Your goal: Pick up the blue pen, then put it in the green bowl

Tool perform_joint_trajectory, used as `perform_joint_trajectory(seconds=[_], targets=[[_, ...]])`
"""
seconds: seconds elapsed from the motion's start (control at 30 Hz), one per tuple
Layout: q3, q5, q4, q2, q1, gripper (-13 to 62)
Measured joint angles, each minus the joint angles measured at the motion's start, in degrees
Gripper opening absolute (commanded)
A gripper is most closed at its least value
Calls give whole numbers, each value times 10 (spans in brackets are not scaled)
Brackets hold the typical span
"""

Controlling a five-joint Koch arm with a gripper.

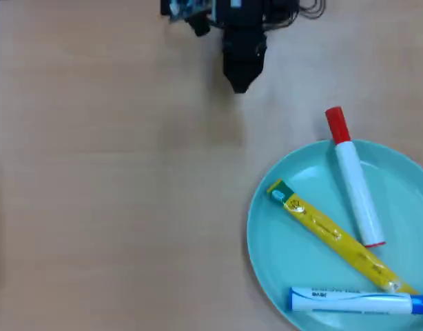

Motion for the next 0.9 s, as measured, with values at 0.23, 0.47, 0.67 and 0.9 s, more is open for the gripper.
perform_joint_trajectory(seconds=[0.23, 0.47, 0.67, 0.9], targets=[[148, 0, -128, 0, 37, -67], [237, -1, -286, 0, 73, -67], [291, 0, -316, 0, 74, -67], [337, -39, -360, 0, 80, -68]])
